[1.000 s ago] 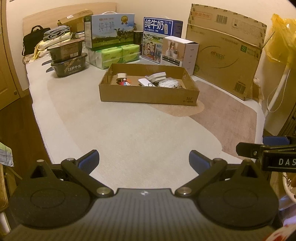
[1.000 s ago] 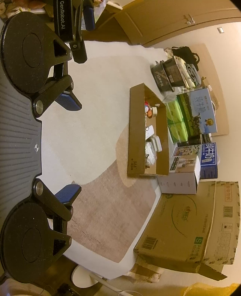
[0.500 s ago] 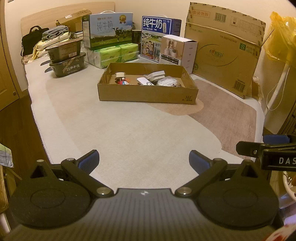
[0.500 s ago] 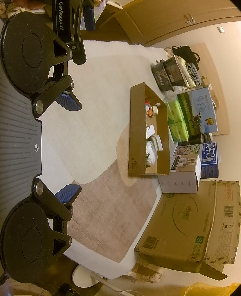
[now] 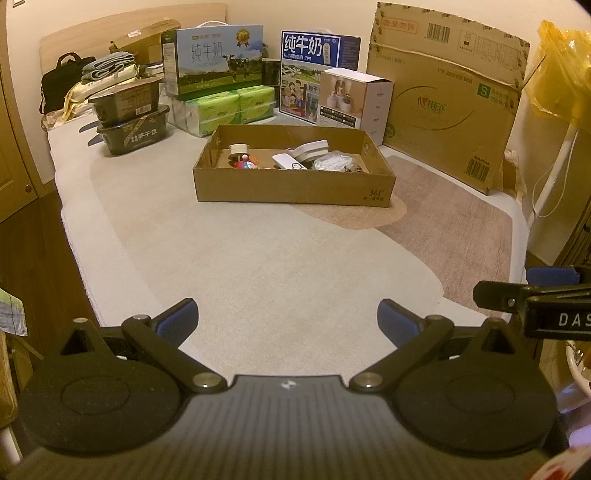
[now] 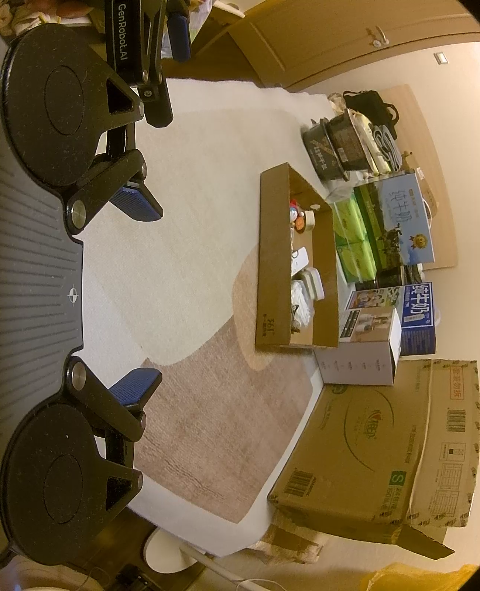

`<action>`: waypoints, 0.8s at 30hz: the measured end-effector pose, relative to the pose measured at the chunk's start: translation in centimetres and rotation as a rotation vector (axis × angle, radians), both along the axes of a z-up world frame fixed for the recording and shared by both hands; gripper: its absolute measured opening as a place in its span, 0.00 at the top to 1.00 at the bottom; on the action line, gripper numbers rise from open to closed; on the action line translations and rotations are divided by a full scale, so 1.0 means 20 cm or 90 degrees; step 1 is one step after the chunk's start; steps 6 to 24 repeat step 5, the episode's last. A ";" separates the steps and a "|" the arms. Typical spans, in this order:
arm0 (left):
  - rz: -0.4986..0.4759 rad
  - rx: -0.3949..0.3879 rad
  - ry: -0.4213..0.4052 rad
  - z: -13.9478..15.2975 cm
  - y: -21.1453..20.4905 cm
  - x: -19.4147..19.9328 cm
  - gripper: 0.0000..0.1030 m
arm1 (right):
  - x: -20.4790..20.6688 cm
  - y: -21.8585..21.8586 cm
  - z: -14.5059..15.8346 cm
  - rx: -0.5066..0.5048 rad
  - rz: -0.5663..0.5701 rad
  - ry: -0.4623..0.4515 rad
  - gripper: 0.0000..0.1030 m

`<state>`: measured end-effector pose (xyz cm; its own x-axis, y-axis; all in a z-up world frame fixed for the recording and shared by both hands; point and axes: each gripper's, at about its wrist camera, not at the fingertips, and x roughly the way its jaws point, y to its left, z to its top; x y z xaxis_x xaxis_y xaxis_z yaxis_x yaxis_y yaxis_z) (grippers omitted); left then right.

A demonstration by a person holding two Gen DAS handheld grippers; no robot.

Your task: Organize rigid objects

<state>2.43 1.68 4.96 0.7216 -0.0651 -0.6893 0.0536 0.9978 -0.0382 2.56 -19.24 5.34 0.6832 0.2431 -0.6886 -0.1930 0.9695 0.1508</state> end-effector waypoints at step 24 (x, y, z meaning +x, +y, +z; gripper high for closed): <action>-0.002 -0.003 -0.012 0.00 0.01 -0.01 0.00 | 0.00 0.00 0.00 0.000 -0.001 0.000 0.16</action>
